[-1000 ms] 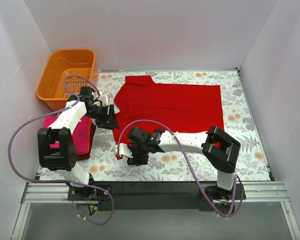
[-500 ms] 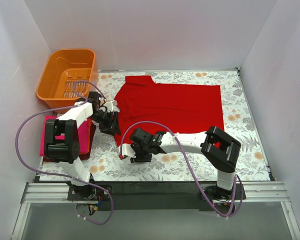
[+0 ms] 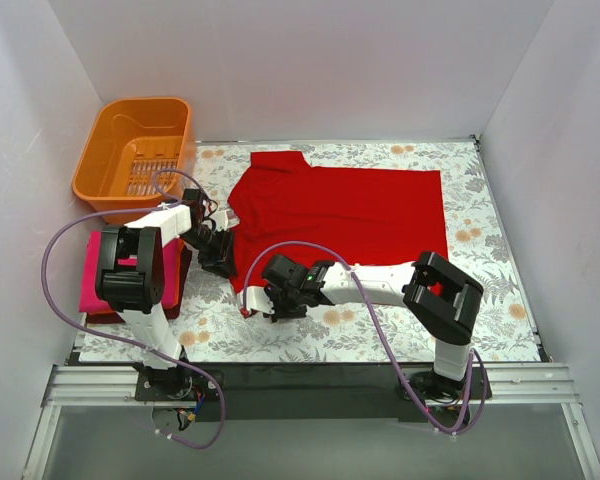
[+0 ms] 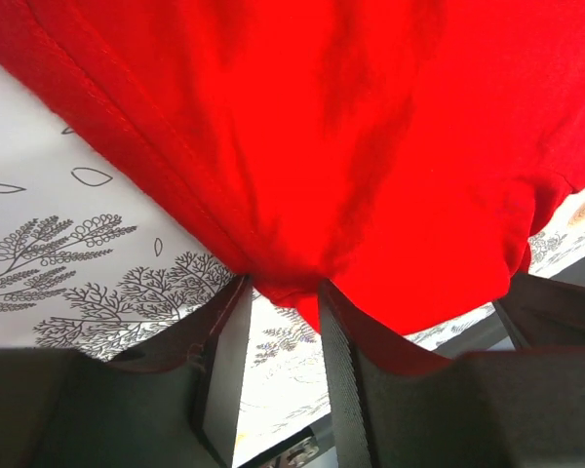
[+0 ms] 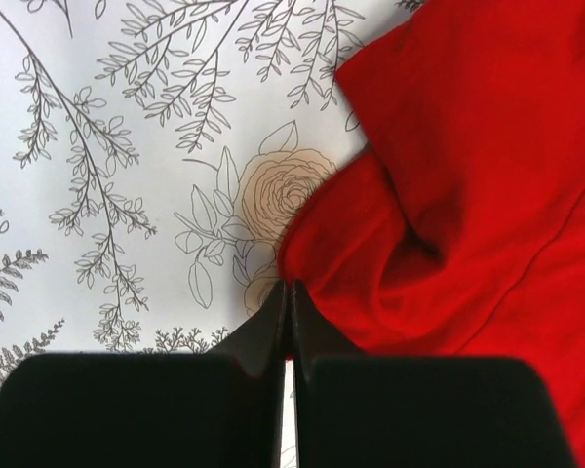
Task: Fold and stack the t-shirts
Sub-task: Flatten the tshirt out
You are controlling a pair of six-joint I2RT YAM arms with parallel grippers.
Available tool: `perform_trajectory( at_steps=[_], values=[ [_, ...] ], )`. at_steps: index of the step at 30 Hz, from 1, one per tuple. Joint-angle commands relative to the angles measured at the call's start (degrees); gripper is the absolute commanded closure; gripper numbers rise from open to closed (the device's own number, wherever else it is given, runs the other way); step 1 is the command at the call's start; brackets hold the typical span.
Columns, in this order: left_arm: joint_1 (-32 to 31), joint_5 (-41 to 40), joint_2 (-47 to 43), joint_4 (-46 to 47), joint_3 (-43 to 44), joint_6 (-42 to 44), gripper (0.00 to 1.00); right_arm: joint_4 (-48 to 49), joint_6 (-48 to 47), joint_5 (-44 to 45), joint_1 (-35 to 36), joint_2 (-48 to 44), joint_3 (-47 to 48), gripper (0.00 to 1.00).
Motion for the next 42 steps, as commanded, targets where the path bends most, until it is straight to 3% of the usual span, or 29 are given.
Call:
perform_trajectory(
  at_steps=[1, 6, 13, 18, 24, 27, 31, 35, 42],
  values=[
    [-0.06, -3.05, 1.57, 1.84, 0.96, 0.16, 0.7, -2.53, -1.15, -0.33, -1.32, -3.94, -0.64, 0.99],
    [0.03, -5.42, 4.03, 2.55, 2.63, -0.11, 0.76, -5.17, -3.59, -4.64, -4.22, -12.81, -6.07, 0.99],
    [0.03, -7.36, 6.58, 2.46, 4.83, -0.02, 0.78, -5.87, -4.49, -9.81, -7.04, -14.16, -11.36, 0.99],
    [0.03, -6.49, 7.55, 2.46, 5.89, 0.16, 0.77, -6.05, -2.21, -14.65, -7.83, -11.26, -9.35, 0.99],
    [0.64, -2.62, 3.36, 1.67, 7.64, 1.21, 0.71, -9.55, -1.84, -17.74, -8.18, -10.54, -4.52, 0.67],
    [0.64, -3.14, 1.23, 1.67, 8.08, 2.09, 0.71, -9.83, -1.24, -19.05, -8.71, -14.57, -4.08, 0.67],
    [0.73, -3.14, 1.49, 0.7, 9.67, 2.35, 0.73, -5.18, 3.05, -23.62, -8.36, -18.02, -3.28, 0.73],
    [0.64, -2.44, 3.41, 1.41, 9.75, 1.48, 0.75, -1.48, 5.7, -22.92, -4.24, -11.28, 0.57, 0.89],
    [0.73, -7.62, 7.11, 4.92, 9.67, -0.19, 0.76, 4.32, 10.28, -19.59, -1.68, -3.79, 2.86, 0.99]
  ],
)
